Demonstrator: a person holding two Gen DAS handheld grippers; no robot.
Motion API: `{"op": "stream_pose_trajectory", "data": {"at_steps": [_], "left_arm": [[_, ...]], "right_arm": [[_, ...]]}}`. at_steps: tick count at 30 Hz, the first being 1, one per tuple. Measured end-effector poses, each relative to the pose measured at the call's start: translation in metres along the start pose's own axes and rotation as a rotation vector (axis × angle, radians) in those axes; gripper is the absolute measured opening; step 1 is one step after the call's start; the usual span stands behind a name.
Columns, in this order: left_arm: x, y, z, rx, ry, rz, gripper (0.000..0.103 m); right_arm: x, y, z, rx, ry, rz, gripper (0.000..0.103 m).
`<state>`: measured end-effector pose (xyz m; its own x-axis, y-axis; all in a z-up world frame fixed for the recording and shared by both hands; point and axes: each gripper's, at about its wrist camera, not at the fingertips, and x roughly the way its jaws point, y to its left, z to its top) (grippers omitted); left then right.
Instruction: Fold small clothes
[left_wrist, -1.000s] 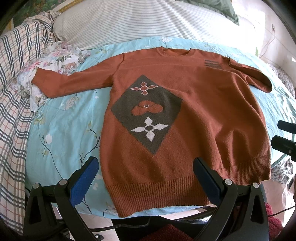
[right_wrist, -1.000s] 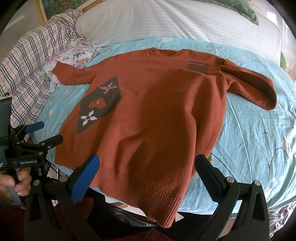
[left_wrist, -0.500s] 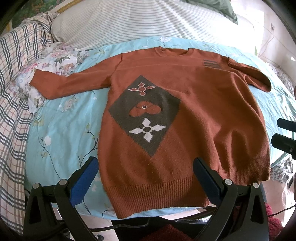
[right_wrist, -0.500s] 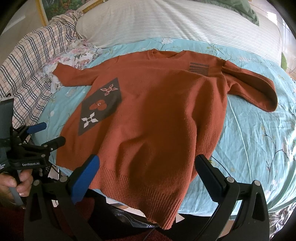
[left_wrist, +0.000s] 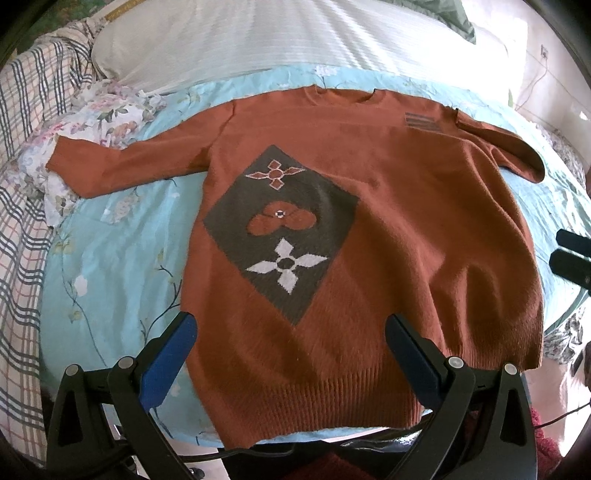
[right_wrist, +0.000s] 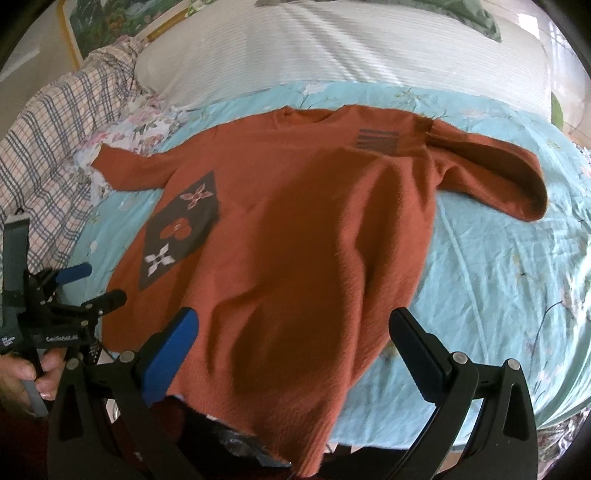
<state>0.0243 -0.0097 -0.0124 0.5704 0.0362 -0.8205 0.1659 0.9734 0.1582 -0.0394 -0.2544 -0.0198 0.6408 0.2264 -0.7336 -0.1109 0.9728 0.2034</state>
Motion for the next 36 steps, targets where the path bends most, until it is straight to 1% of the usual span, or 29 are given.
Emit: {"op": "stream_pose_trajectory", "data": {"at_steps": [5,7,9,10,12,14,16,21,23,25,28,29,30,31,32,33,34,36], "left_arm": [[0.011,-0.002,0.006,-0.003,0.020,-0.020,0.102],[0.015,-0.002,0.008,-0.002,0.031,-0.023,0.102],[0.019,-0.003,0.011,-0.001,0.042,-0.025,0.102],[0.021,-0.003,0.012,-0.002,0.042,-0.027,0.102],[0.025,-0.003,0.013,-0.003,0.053,-0.029,0.102],[0.029,-0.003,0.015,-0.006,0.071,-0.032,0.102],[0.032,-0.003,0.016,-0.011,0.073,-0.034,0.102],[0.042,-0.001,0.023,-0.023,0.100,-0.032,0.102],[0.047,0.001,0.026,-0.032,0.104,-0.034,0.102],[0.051,0.001,0.028,-0.038,0.113,-0.032,0.102],[0.058,0.001,0.033,-0.043,0.126,-0.034,0.102],[0.060,0.002,0.034,-0.047,0.133,-0.038,0.102],[0.063,0.003,0.036,-0.051,0.138,-0.042,0.102],[0.065,0.003,0.037,-0.054,0.142,-0.044,0.102],[0.068,0.004,0.038,-0.060,0.149,-0.047,0.102],[0.070,0.005,0.039,-0.067,0.153,-0.052,0.102],[0.072,0.006,0.041,-0.074,0.155,-0.057,0.102],[0.075,0.008,0.043,-0.088,0.159,-0.070,0.102]], "right_arm": [[0.003,-0.030,0.021,0.017,-0.043,-0.048,0.102],[0.007,-0.042,0.033,0.010,-0.052,-0.063,0.096],[0.012,-0.054,0.048,0.004,-0.053,-0.080,0.084],[0.015,-0.061,0.057,0.008,-0.055,-0.088,0.081],[0.021,-0.075,0.075,0.016,-0.070,-0.093,0.073],[0.028,-0.088,0.094,0.020,-0.077,-0.111,0.069],[0.037,-0.100,0.115,0.007,-0.096,-0.117,0.068],[0.071,-0.127,0.158,-0.017,-0.097,-0.169,0.068],[0.091,-0.133,0.172,-0.064,-0.059,-0.209,0.068],[0.111,-0.139,0.183,-0.098,-0.027,-0.227,0.068],[0.142,-0.157,0.194,-0.109,0.044,-0.281,0.068],[0.151,-0.164,0.196,-0.116,0.068,-0.294,0.061],[0.159,-0.170,0.198,-0.118,0.091,-0.303,0.047],[0.165,-0.177,0.199,-0.108,0.114,-0.307,0.038],[0.169,-0.183,0.199,-0.087,0.132,-0.302,0.019],[0.169,-0.189,0.200,-0.055,0.135,-0.292,0.008],[0.166,-0.192,0.201,-0.026,0.119,-0.285,0.008],[0.149,-0.189,0.204,0.034,0.046,-0.236,0.008]]}}
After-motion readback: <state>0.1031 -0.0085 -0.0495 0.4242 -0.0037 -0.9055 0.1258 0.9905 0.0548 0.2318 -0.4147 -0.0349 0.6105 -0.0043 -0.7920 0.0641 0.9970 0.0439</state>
